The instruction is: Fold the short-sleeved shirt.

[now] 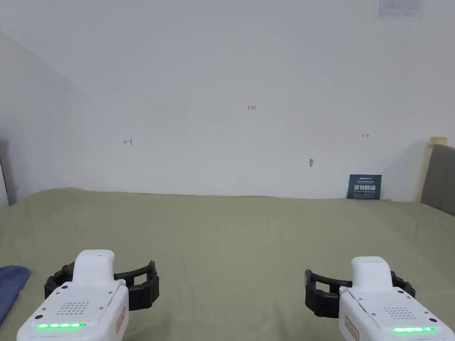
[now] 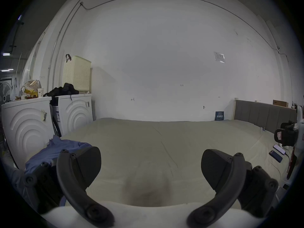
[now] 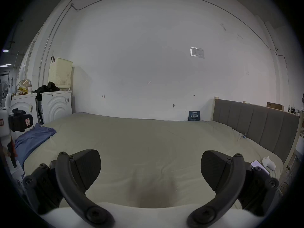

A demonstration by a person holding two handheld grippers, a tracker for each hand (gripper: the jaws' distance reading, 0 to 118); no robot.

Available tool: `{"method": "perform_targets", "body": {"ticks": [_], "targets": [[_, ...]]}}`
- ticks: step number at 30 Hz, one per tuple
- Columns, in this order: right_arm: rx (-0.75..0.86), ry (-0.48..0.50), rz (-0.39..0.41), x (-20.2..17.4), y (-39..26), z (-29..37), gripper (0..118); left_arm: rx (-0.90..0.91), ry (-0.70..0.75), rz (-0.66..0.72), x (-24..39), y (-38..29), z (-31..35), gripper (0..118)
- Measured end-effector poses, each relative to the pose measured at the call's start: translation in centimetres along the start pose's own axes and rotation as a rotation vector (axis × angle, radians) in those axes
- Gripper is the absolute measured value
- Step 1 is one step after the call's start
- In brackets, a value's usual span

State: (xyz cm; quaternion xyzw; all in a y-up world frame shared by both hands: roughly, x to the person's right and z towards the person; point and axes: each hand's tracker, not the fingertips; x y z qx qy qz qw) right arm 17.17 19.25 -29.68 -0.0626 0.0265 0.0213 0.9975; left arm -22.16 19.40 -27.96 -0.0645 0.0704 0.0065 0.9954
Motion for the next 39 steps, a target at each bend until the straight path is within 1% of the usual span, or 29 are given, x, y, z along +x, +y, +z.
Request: {"method": "perform_targets", "body": {"ticks": [5, 10, 17, 22, 29, 39], "targets": [[0.008, -0.015, 0.002, 0.02, 0.17, 0.08, 118, 0.002, 0.005, -0.010, 0.26, 0.11, 0.41, 118], [0.011, -0.010, -0.021, 0.24, 0.39, 0.07, 118, 0.001, 0.002, -0.002, 0.25, 0.27, 0.35, 118], [0.002, -0.023, 0.009, 0.00, 0.14, -0.27, 118, -0.001, 0.008, -0.009, 0.17, 0.17, 0.14, 118], [-0.003, -0.023, 0.010, 0.00, -0.01, -0.34, 118, -0.004, 0.008, -0.020, 0.29, 0.03, 0.10, 118], [0.017, -0.029, -0.018, 0.46, 0.35, -0.23, 118, 0.011, 0.000, -0.031, 0.55, 0.21, 0.20, 118], [0.049, -0.030, -0.020, 0.36, 0.70, 0.26, 118, 0.028, 0.010, -0.009, 0.31, 0.70, 0.43, 118]]}}
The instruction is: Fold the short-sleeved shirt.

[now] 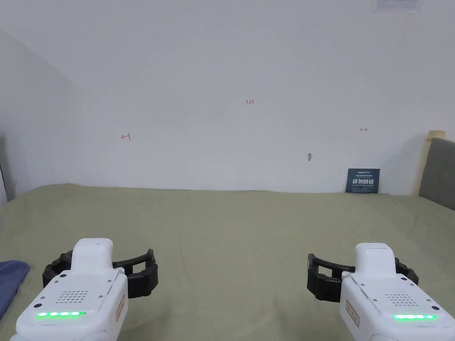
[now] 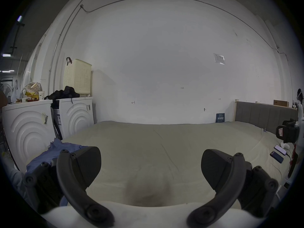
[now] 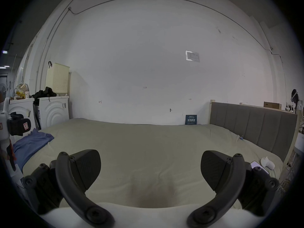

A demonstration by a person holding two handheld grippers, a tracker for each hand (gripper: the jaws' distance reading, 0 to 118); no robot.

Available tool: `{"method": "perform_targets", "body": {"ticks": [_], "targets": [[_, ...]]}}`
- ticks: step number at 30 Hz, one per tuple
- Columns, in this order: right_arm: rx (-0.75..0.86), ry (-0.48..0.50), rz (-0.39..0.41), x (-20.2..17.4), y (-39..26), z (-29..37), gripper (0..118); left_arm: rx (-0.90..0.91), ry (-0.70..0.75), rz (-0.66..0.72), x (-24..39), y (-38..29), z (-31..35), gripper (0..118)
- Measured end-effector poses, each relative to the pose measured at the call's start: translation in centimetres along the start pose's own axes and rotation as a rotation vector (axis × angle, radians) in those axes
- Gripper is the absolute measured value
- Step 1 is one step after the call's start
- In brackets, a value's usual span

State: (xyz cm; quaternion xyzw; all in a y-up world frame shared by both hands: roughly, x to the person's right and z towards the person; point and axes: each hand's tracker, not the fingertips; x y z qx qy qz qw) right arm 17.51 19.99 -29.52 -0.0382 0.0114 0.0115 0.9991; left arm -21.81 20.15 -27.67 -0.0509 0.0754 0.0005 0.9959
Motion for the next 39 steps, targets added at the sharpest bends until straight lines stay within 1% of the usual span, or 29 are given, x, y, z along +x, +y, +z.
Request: {"method": "perform_targets", "body": {"ticks": [5, 11, 16, 20, 26, 39], "targets": [[-0.006, 0.010, -0.006, -0.11, 0.03, -0.05, 118, -0.001, 0.000, 0.006, -0.11, -0.02, -0.15, 118], [0.009, 0.030, 0.009, -0.30, 0.03, 0.33, 118, -0.001, -0.004, 0.007, -0.17, 0.04, -0.05, 118], [0.028, 0.006, 0.027, -0.36, 0.41, 0.52, 118, 0.001, -0.006, 0.014, -0.21, 0.03, -0.02, 118], [0.020, 0.003, -0.009, 0.00, 0.43, 0.45, 118, -0.001, 0.002, 0.009, -0.07, 0.14, 0.11, 118], [-0.013, -0.011, -0.011, 0.11, 0.24, 0.20, 118, -0.004, -0.016, 0.031, -0.26, 0.18, -0.03, 118], [0.005, -0.011, -0.021, 0.25, 0.35, 0.30, 118, 0.006, -0.009, 0.013, -0.17, 0.17, 0.04, 118]]}}
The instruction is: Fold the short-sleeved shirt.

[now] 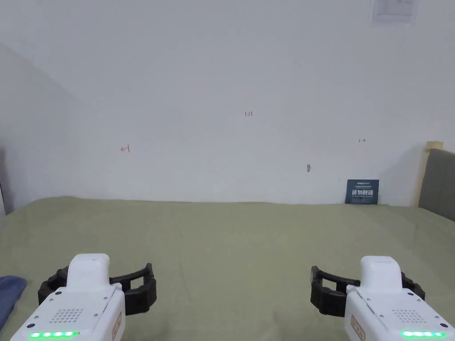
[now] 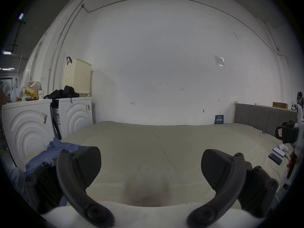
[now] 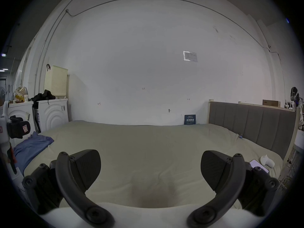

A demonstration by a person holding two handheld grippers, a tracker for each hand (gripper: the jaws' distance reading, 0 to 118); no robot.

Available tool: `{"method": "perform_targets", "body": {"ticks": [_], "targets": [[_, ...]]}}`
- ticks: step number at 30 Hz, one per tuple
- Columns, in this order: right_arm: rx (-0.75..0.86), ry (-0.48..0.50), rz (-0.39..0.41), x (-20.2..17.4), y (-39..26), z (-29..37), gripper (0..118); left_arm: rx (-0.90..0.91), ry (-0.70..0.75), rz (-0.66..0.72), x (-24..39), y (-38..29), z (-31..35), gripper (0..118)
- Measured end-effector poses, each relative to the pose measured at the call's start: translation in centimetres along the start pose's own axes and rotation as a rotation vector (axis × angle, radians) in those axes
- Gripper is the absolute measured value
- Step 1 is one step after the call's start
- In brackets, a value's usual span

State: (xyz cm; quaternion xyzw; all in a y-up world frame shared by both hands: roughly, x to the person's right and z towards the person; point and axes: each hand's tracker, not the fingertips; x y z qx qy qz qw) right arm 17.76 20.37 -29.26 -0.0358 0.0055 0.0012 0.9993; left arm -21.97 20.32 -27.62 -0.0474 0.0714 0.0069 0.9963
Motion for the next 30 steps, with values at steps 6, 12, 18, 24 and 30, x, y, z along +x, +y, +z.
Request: {"method": "perform_targets", "body": {"ticks": [6, 12, 18, 24, 30], "targets": [[0.001, -0.003, 0.009, -0.04, -0.03, -0.10, 118, 0.006, -0.008, 0.050, -0.28, 0.21, 0.05, 118], [0.005, -0.009, 0.003, 0.01, 0.09, -0.03, 118, 0.004, 0.005, 0.049, -0.33, 0.41, 0.18, 118], [-0.004, -0.013, 0.024, -0.26, -0.23, -0.10, 118, 0.012, 0.000, 0.031, -0.18, 0.49, 0.14, 118], [-0.031, -0.009, 0.041, -0.50, -0.56, -0.31, 118, -0.016, 0.022, 0.012, -0.19, 0.22, -0.24, 118], [-0.021, -0.013, 0.033, -0.49, -0.13, -0.19, 118, -0.014, 0.026, 0.021, -0.33, 0.14, -0.10, 118]]}}
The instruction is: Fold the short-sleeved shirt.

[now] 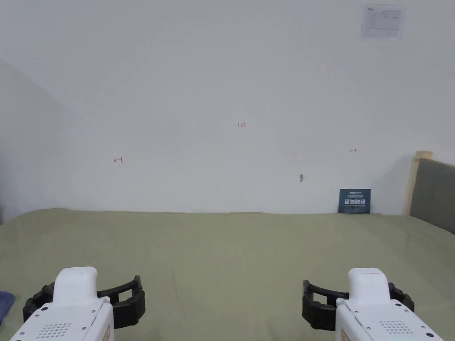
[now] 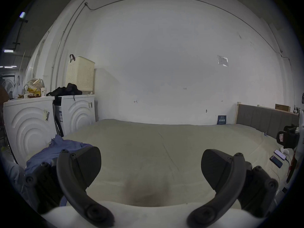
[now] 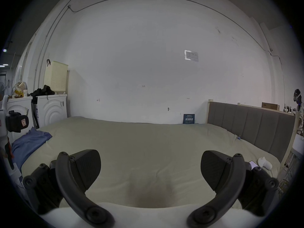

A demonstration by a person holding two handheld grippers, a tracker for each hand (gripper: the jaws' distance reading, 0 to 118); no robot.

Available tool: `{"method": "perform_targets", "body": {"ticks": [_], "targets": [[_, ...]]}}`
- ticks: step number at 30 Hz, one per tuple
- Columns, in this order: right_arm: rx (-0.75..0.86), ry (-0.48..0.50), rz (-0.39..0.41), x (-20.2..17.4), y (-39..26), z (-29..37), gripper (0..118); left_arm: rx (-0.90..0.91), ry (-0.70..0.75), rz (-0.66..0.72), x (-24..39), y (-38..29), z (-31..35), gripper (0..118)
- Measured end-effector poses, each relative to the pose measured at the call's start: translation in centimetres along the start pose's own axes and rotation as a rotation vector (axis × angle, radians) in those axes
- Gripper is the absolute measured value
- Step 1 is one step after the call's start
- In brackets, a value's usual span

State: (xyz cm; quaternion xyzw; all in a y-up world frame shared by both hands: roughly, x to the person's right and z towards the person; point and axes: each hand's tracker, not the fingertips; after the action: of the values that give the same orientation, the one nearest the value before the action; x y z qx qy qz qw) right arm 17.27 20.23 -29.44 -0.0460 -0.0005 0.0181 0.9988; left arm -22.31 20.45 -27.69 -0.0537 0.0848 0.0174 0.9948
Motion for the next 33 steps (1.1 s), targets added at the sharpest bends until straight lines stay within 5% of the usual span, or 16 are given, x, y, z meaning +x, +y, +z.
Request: {"method": "perform_targets", "body": {"ticks": [30, 31, 32, 33], "targets": [[-0.008, 0.016, 0.001, 0.09, 0.16, 0.09, 115, -0.021, -0.015, -0.016, 0.32, 0.17, -0.27, 118], [-0.013, 0.024, -0.003, 0.18, 0.27, 0.15, 94, -0.030, -0.022, -0.013, 0.34, 0.31, -0.24, 114], [-0.011, 0.029, -0.007, 0.20, 0.31, 0.21, 54, -0.036, -0.008, -0.022, 0.62, 0.48, -0.07, 79], [-0.010, 0.017, 0.002, 0.09, 0.37, 0.20, 5, -0.018, 0.033, -0.051, 0.90, 0.53, 0.07, 17]]}}
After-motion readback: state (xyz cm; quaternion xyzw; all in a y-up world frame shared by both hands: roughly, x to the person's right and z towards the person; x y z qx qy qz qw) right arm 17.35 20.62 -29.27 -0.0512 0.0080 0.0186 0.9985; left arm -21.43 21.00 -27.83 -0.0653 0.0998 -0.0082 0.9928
